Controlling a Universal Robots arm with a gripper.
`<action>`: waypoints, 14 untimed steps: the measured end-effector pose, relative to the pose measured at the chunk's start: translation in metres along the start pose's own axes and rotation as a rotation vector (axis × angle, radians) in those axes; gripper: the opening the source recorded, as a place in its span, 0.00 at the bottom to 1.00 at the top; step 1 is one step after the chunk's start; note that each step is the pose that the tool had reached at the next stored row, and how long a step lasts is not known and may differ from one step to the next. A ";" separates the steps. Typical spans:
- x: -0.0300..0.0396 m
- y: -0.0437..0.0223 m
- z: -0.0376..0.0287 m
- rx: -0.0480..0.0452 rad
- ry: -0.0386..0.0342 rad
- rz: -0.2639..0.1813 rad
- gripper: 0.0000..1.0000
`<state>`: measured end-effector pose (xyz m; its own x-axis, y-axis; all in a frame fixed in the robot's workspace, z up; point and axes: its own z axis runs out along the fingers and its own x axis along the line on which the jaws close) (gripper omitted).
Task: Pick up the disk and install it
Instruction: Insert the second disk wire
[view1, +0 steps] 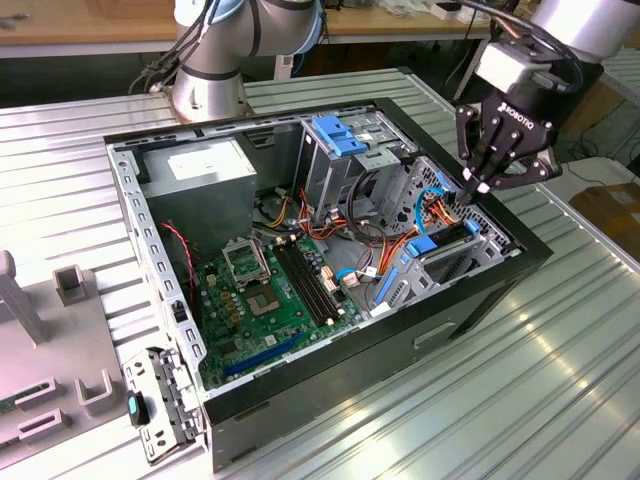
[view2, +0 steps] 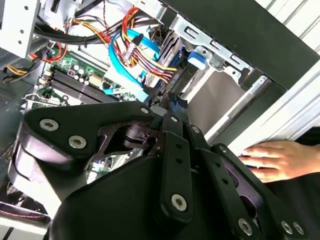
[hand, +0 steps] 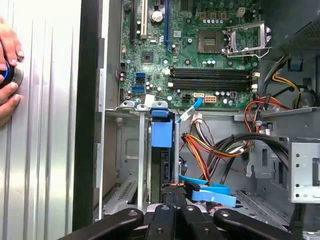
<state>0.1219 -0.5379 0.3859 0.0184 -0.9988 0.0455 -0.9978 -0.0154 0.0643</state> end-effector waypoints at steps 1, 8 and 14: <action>-0.0112 -0.0001 -0.0010 -0.0031 0.0004 0.000 0.11; -0.0163 -0.0003 -0.0007 -0.0038 0.0190 0.001 0.24; -0.0285 -0.0009 0.0054 -0.0047 0.0687 0.004 0.42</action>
<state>0.1219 -0.5097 0.3792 0.0186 -0.9933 0.1141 -0.9976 -0.0108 0.0686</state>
